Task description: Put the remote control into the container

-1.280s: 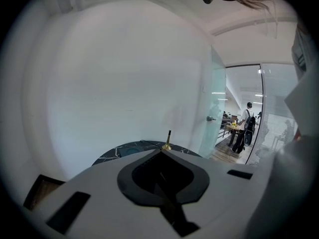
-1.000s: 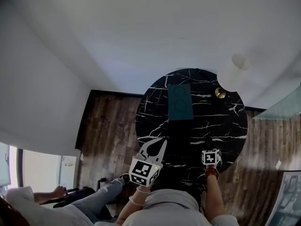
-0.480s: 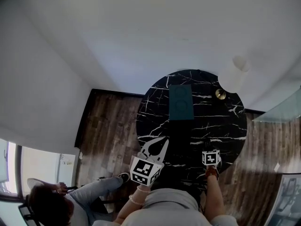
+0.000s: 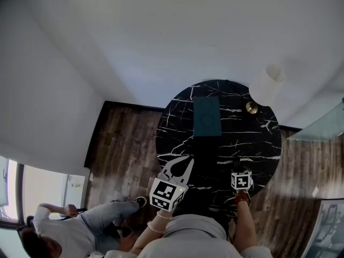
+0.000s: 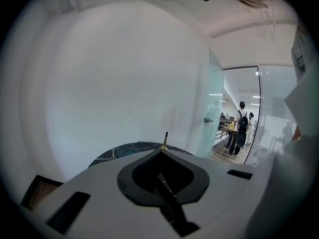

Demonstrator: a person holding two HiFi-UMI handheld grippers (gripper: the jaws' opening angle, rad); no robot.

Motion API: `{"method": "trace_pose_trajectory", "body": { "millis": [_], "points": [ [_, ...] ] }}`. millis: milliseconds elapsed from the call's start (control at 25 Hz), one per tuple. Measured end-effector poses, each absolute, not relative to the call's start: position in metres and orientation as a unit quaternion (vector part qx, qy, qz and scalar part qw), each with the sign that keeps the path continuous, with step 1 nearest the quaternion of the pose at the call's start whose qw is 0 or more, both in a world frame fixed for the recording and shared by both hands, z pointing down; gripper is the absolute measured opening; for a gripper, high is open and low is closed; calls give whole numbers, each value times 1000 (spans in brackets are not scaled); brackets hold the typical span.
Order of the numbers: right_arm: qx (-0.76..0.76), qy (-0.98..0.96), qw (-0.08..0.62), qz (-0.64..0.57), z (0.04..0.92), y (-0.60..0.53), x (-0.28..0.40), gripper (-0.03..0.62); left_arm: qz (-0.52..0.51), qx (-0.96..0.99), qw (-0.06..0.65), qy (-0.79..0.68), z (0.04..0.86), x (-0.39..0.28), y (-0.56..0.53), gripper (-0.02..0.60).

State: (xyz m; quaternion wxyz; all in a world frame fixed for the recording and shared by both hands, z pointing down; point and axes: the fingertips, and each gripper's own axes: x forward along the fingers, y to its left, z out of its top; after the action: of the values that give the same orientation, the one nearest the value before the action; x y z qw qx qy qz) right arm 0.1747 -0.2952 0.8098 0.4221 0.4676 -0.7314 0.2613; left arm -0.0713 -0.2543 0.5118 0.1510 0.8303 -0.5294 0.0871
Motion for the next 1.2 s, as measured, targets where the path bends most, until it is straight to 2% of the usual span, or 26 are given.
{"method": "trace_pose_trajectory", "body": {
  "millis": [480, 840, 1200],
  "points": [
    [448, -778, 370, 239, 750, -303, 144, 212, 87, 834, 154, -523, 518, -64, -250, 6],
    [419, -835, 305, 185, 660, -308, 91, 212, 79, 830, 153, -530, 515, -68, -246, 6],
    [379, -872, 276, 142, 599, -298, 43, 212, 76, 831, 149, -530, 513, -67, -248, 6]
  ]
}}
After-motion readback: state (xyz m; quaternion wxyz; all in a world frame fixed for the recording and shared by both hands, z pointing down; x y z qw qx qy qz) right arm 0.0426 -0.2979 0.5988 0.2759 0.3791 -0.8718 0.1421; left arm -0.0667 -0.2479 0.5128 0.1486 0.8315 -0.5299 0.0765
